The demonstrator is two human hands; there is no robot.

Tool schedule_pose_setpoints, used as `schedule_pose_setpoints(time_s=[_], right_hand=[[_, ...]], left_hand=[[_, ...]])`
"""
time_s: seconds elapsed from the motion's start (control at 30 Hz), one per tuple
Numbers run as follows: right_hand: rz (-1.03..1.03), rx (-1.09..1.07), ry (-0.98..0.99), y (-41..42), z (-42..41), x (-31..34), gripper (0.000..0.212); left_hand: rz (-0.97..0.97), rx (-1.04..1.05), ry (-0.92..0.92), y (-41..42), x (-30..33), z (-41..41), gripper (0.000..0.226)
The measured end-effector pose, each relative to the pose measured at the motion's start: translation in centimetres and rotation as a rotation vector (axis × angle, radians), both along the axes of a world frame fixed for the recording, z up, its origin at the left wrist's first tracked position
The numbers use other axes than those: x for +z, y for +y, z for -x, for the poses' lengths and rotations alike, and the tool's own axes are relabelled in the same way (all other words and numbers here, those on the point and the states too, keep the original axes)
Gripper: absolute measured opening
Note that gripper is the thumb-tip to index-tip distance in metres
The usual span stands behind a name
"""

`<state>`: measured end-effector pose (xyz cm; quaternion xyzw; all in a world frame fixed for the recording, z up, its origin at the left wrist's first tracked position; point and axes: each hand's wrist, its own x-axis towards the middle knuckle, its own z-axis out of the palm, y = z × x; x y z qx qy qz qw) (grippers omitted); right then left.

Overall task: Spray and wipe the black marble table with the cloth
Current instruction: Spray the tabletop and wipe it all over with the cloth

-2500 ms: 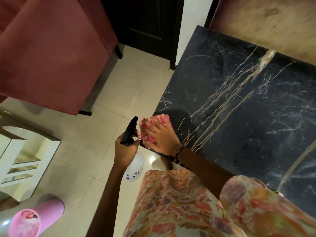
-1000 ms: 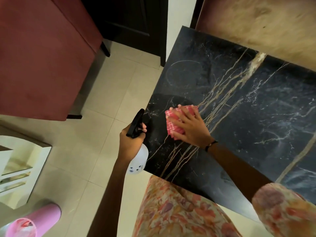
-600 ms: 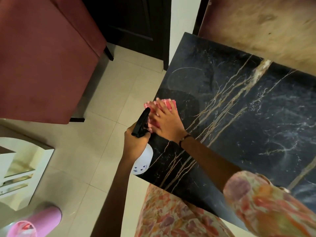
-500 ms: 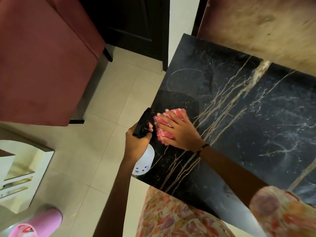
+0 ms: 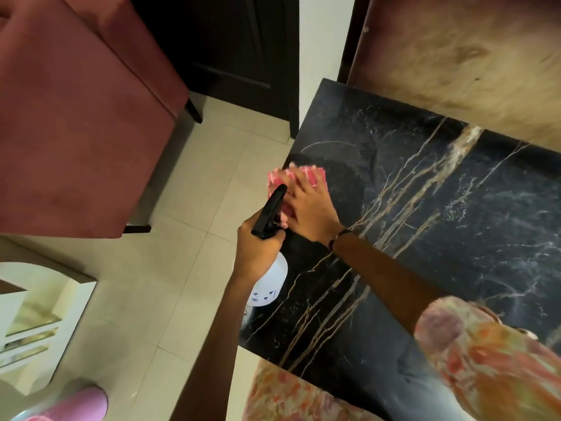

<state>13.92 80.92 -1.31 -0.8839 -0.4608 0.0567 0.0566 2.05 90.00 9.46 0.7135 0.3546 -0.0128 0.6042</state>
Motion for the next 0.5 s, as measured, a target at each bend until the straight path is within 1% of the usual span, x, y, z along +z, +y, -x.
schedule_pose_setpoints(time_s=[0.07, 0.13, 0.17, 0.23, 0.33, 0.43, 0.5], right_hand=[[-0.041, 0.138, -0.027, -3.0, 0.9, -0.5, 0.057], [-0.018, 0.189, -0.063, -6.8, -0.2, -1.1, 0.060], [-0.002, 0.150, -0.070, -8.3, -1.6, -1.3, 0.062], [0.036, -0.011, -0.068, -9.8, -4.9, -1.2, 0.063], [0.070, -0.218, -0.046, -7.7, -9.1, -0.6, 0.065], [0.071, -0.299, -0.048, -2.8, -10.4, -0.3, 0.064], [0.082, -0.268, -0.062, -0.2, -9.6, -0.4, 0.065]], left_hand=[[0.012, 0.004, -0.004, -0.2, 0.0, -0.6, 0.036], [0.025, -0.009, -0.014, -0.2, -0.1, -1.0, 0.032], [0.026, -0.016, -0.020, -0.2, -0.2, -1.3, 0.031], [0.030, -0.025, -0.032, -0.2, -0.5, -1.9, 0.033], [0.019, -0.041, -0.053, -0.3, -0.6, -2.7, 0.034], [0.012, -0.048, -0.066, -0.4, -0.7, -3.6, 0.036], [-0.002, -0.051, -0.079, -0.3, -0.6, -4.4, 0.033]])
